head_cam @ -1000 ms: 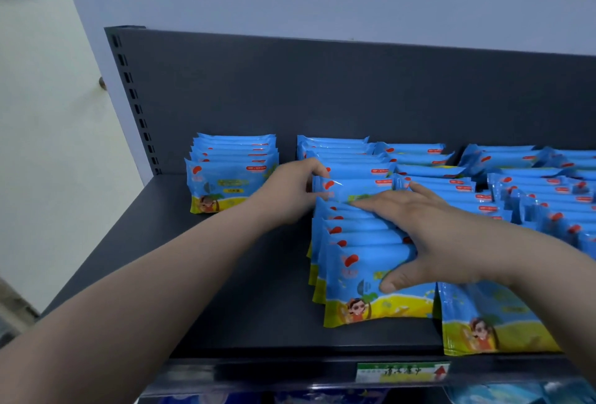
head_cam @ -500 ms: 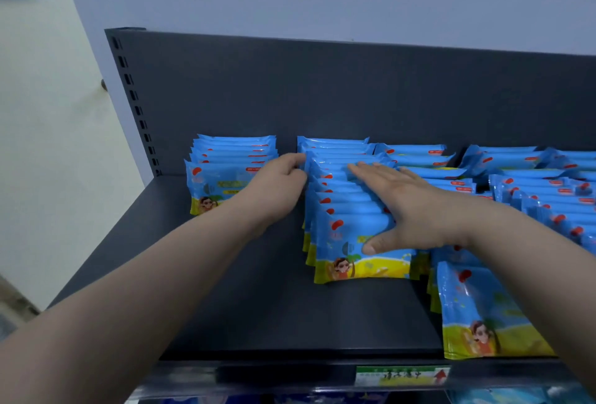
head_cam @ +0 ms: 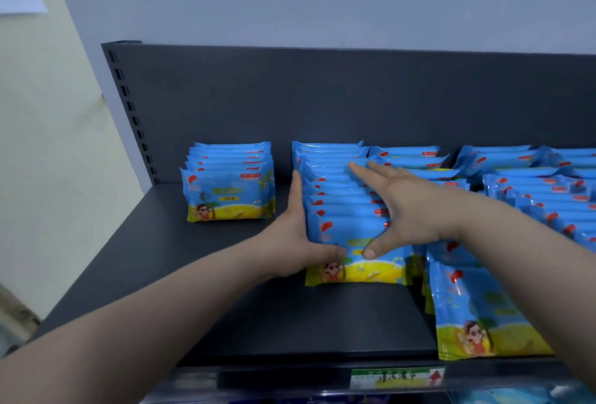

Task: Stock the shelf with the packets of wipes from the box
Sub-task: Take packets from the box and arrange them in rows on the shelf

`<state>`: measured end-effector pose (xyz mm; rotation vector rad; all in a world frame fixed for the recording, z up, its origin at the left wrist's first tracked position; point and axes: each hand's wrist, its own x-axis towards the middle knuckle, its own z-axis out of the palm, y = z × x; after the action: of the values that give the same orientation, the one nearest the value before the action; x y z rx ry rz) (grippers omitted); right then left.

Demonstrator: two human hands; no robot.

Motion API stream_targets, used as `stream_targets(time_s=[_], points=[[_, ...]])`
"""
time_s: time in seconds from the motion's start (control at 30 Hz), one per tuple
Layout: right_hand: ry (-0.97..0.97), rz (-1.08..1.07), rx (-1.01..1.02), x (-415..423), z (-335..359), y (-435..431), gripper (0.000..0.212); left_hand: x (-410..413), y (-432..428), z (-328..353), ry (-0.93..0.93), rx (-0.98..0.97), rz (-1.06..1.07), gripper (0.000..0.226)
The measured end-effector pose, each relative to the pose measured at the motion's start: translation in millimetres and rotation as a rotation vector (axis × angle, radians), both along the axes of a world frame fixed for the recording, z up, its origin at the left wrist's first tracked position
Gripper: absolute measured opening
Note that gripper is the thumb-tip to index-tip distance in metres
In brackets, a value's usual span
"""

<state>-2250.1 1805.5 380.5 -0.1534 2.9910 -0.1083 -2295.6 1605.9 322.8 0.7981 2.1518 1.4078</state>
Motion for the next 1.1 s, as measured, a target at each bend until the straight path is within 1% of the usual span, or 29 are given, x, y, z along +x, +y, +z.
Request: stream_targets(time_s=[0.07,0.13,0.23,0.27,0.33,0.4,0.47,0.53,0.57,0.63,0.67,0.7,0.77,0.8,0.9,0.97,1.1], points=[[0.023,0.024,-0.062,0.8,-4.3,-2.0,0.134,-1.6,-4.0,-0.4,0.038,-0.005,0.033,0.127],[0.018,0.017,-0.164,3.6,-8.0,1.1,0.134,-2.7,-7.7,-2.2,0.034,-0.011,0.059,0.128],[-0.03,-0.074,-0.483,9.0,-1.8,9.7,0.139,-1.6,-4.8,-4.4,0.001,0.027,0.07,0.133],[-0.024,-0.109,-0.582,9.1,1.6,11.9,0.136,-1.8,-3.5,-6.7,-0.012,0.055,0.074,0.136],[0.007,-0.215,-0.783,-1.1,3.5,16.4,0.12,-1.8,-1.3,-13.1,-0.016,0.11,0.091,0.142],[0.042,-0.348,-0.924,-18.0,1.9,17.1,0.101,0.5,1.0,-19.3,0.041,0.123,0.107,0.145],[0.049,-0.436,-0.98,-34.7,0.0,16.8,0.091,5.1,4.4,-22.2,0.113,0.118,0.12,0.143],[0.064,-0.462,-1.001,-45.8,0.2,12.5,0.069,8.9,6.5,-22.4,0.16,0.136,0.139,0.142],[0.07,-0.454,-1.033,-46.2,0.5,8.5,0.064,10.1,6.6,-21.7,0.179,0.15,0.15,0.142],[0.092,-0.454,-1.099,-45.3,0.1,2.0,0.067,9.8,4.9,-21.6,0.205,0.158,0.177,0.141],[0.097,-0.461,-1.119,-44.5,-0.4,0.0,0.066,9.7,3.8,-20.8,0.209,0.154,0.185,0.141],[0.102,-0.474,-1.146,-44.8,-1.8,-1.3,0.061,9.9,2.7,-20.4,0.206,0.15,0.191,0.14],[0.115,-0.53,-1.233,-45.1,-4.2,-3.0,0.042,10.5,2.1,-20.2,0.176,0.159,0.199,0.137],[0.1,-0.558,-1.282,-45.4,-5.2,-2.7,0.036,10.8,2.6,-19.6,0.165,0.162,0.196,0.136],[0.065,-0.576,-1.36,-43.9,-3.4,-1.3,0.036,6.4,2.3,-21.0,0.161,0.169,0.18,0.134],[0.084,-0.607,-1.381,-43.1,0.9,-1.4,0.04,2.0,-0.7,-18.8,0.154,0.157,0.153,0.137],[0.115,-0.619,-1.375,-44.1,6.9,-3.2,0.055,-6.7,-2.6,-6.0,0.051,0.163,0.099,0.141]])
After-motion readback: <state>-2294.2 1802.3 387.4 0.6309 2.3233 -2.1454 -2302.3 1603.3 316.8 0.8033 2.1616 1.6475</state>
